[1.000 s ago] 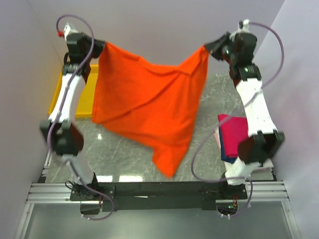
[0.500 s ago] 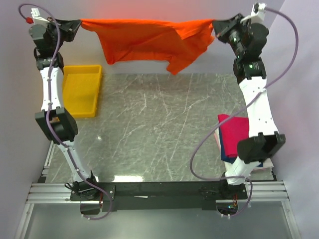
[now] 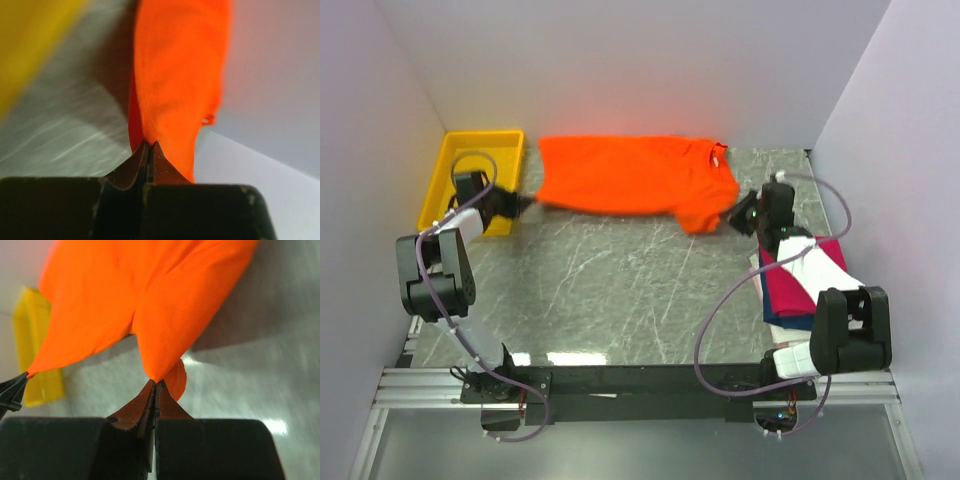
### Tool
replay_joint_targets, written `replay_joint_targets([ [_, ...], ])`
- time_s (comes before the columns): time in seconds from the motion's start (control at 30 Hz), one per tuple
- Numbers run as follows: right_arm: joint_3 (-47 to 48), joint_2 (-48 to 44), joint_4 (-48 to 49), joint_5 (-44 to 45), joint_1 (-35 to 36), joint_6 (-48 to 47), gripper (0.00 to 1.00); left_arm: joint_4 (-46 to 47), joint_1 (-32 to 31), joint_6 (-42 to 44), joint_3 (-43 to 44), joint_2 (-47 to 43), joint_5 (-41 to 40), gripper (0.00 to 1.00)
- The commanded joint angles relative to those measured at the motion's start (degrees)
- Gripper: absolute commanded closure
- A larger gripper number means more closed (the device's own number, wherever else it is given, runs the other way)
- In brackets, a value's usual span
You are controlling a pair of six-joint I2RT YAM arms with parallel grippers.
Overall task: Fold and stack the t-shirts
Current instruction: Flatten the tshirt out, then fold the tshirt
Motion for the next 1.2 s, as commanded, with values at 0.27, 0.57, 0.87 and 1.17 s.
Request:
replay_joint_targets([
  [0.27, -18.2, -13.5, -5.9, -1.9, -0.2, 1.2, 1.0, -17.3, 0.3, 5.9, -19.5, -17.1, -18.4, 0.96],
  [0.57, -27.0, -30.2, -15.9, -3.6, -0.2, 1.7, 1.0, -23.4, 0.4, 7.8, -29.4, -29.9, -22.5, 0.85],
  [0.87, -28.3, -40.1, -21.9, -3.1, -0.2, 1.7, 1.0, -23.3, 0.4, 9.9, -31.7, -32.6, -22.6, 0.42],
  [1.17, -23.4, -35.1, -21.4, -1.1, -0.2, -0.4, 1.0, -25.4, -1.6, 8.6, -36.1, -37.9, -27.6, 0.49],
])
